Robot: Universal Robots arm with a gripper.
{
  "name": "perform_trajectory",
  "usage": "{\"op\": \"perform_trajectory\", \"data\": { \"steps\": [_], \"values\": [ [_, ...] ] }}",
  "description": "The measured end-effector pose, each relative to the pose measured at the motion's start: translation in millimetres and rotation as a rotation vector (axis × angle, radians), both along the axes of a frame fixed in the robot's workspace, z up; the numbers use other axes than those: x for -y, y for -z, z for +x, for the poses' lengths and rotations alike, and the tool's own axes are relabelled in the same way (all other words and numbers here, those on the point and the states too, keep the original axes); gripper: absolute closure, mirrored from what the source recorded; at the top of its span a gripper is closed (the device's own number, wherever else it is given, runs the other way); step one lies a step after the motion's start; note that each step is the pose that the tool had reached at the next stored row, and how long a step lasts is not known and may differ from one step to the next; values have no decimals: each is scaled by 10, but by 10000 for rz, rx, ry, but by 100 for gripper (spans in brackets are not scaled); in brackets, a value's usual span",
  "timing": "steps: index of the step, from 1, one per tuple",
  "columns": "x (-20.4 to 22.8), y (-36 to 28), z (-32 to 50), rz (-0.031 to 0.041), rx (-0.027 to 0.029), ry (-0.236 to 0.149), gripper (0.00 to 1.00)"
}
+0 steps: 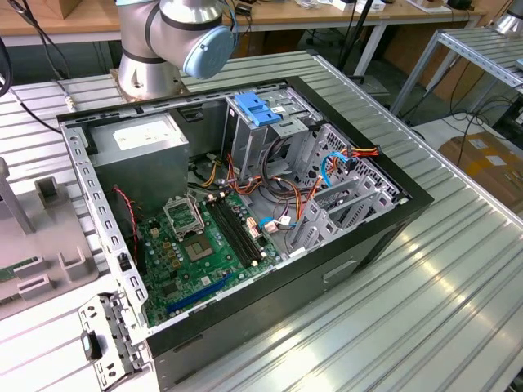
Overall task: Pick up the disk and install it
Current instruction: 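Pick up the disk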
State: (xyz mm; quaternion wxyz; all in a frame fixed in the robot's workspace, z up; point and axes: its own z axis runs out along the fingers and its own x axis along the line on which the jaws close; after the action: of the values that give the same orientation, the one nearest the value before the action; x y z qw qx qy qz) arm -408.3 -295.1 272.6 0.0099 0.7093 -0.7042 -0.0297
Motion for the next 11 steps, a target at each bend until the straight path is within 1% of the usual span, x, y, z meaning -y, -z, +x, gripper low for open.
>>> {"op": "perform_trajectory", "data": {
  "steps": [11],
  "values": [
    [0,-1,-2,1,1,1,64]
  ]
}}
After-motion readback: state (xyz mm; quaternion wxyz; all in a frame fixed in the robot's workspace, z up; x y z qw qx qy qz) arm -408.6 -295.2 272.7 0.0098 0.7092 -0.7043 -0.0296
